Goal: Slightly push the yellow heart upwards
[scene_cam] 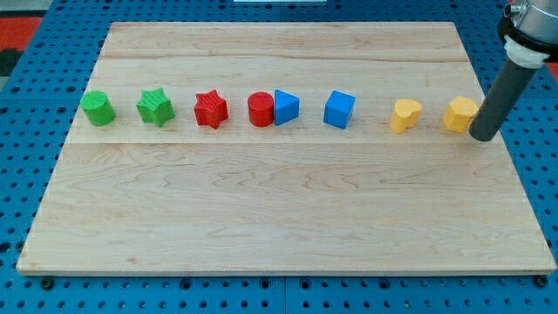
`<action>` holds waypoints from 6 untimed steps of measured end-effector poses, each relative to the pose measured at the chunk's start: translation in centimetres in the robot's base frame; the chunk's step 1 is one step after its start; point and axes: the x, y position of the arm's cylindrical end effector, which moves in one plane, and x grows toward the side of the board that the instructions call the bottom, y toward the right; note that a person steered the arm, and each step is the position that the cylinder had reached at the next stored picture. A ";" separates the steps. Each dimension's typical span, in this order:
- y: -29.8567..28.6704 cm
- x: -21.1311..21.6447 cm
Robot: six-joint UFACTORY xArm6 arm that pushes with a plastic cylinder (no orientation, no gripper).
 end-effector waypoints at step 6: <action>-10.9 -1.1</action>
